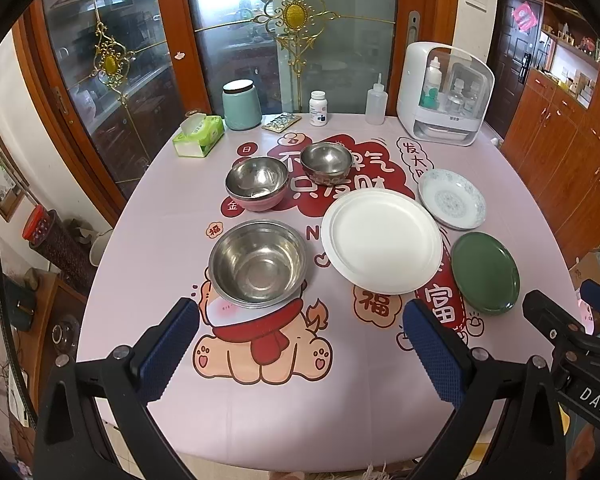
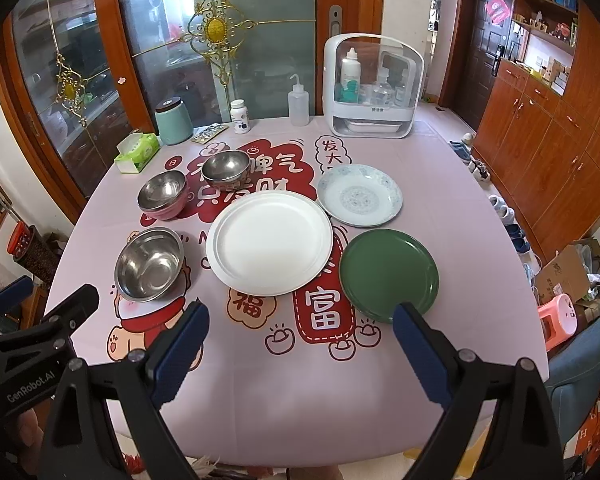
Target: Organize plates and bowls
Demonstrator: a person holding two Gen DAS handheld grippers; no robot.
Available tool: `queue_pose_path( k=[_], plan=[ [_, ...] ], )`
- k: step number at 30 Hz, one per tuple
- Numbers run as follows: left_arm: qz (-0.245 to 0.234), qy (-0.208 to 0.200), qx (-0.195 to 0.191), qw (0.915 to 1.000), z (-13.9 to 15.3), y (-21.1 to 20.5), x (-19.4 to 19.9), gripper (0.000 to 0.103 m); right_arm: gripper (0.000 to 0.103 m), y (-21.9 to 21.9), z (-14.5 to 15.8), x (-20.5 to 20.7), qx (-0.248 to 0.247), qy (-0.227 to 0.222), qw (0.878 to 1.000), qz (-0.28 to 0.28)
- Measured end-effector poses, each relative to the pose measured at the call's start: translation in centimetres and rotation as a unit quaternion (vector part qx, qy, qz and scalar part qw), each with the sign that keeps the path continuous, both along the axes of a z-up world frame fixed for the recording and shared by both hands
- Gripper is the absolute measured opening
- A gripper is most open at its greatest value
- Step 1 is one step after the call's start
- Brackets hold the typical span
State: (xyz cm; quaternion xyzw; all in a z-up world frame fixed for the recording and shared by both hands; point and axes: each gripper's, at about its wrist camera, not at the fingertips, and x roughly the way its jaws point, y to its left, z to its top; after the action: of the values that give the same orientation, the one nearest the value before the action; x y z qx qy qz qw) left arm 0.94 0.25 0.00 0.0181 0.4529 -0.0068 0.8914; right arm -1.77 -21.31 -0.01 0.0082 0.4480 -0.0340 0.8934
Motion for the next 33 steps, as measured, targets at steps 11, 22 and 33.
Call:
queue_pose_path(
  k=[11, 22, 33],
  plan=[
    [-0.003, 0.003, -0.007, 1.0000, 0.08, -0.19, 0.55, 0.101, 0.094, 0.10, -0.09, 0.19, 0.000, 0.001, 1.000, 0.001],
    [-0.003, 0.002, -0.009, 0.9999, 0.04, -0.08, 0.55, 0.101, 0.094, 0.33, -0.23, 0.31, -0.001, 0.002, 1.000, 0.000],
    [-0.003, 0.002, -0.009, 1.0000, 0.02, 0.09, 0.49, 0.101, 0.094, 0.49, -0.22, 0.28, -0.001, 0.003, 1.000, 0.001]
  ],
)
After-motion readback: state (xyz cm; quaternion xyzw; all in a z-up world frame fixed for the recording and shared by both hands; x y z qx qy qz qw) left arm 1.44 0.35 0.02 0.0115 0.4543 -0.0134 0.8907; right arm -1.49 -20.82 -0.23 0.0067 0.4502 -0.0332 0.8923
